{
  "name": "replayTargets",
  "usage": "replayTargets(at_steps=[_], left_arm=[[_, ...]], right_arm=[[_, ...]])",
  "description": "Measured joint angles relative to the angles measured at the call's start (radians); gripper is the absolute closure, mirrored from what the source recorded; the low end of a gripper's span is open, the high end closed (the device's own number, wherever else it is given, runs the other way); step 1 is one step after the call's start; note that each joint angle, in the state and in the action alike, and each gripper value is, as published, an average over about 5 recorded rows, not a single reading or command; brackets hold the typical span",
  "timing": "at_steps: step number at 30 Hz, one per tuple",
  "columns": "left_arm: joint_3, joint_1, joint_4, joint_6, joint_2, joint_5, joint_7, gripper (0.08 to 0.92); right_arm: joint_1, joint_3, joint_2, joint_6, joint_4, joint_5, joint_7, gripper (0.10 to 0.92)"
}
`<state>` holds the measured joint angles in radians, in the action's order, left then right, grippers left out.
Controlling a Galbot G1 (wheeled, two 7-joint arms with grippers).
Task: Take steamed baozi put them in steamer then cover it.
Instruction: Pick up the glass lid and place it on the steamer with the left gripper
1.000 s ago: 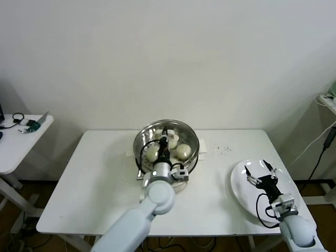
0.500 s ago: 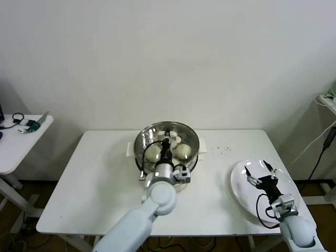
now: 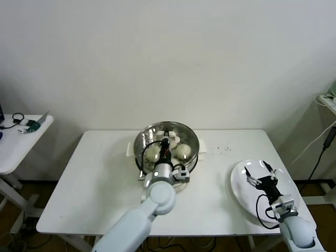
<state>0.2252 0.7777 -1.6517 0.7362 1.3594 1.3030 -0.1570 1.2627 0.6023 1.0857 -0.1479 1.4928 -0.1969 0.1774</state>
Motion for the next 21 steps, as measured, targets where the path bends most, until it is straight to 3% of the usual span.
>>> replayTargets(at_steps=[21], left_arm=[[0.008,0.001,0.012,0.001,0.002,-0.009,0.019,0.862]], right_arm=[[0.002,0.008,0.002,-0.005,-0.006,0.001,0.009,0.203]])
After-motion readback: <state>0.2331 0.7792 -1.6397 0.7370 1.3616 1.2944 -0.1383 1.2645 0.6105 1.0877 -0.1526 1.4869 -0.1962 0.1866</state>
